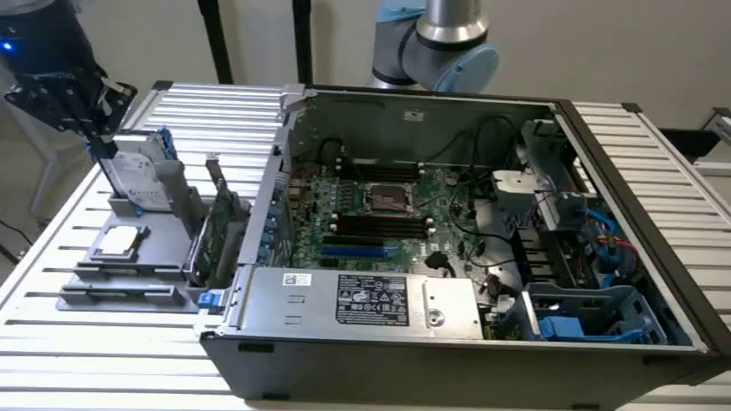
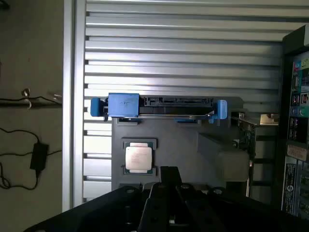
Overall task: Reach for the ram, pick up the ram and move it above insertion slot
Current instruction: 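Reach for the ram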
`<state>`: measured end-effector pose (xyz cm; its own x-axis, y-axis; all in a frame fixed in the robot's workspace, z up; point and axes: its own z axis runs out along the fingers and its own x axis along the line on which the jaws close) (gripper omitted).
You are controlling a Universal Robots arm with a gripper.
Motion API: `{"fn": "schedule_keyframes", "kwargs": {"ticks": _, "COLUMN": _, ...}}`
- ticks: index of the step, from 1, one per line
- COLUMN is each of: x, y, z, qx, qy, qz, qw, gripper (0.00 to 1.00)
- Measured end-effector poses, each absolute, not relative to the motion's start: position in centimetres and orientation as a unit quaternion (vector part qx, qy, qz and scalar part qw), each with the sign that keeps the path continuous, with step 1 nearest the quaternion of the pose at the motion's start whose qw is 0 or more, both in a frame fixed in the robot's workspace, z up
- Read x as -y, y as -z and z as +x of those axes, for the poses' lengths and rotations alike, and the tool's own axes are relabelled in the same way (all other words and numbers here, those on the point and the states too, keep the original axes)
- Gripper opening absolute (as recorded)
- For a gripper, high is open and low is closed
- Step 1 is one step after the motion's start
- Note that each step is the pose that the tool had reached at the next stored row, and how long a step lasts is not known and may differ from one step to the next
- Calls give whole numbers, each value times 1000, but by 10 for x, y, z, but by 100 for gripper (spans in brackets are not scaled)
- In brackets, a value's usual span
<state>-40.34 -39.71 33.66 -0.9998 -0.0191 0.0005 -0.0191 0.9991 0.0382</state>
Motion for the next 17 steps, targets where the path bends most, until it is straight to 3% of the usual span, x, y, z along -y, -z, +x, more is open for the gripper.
{"fn": "schedule_keyframes", "kwargs": {"ticks": 17, "x": 404, "y": -337, "z": -403, "qx": 1000, "qy": 19, "qz": 10, "qw": 0, "gripper": 11}}
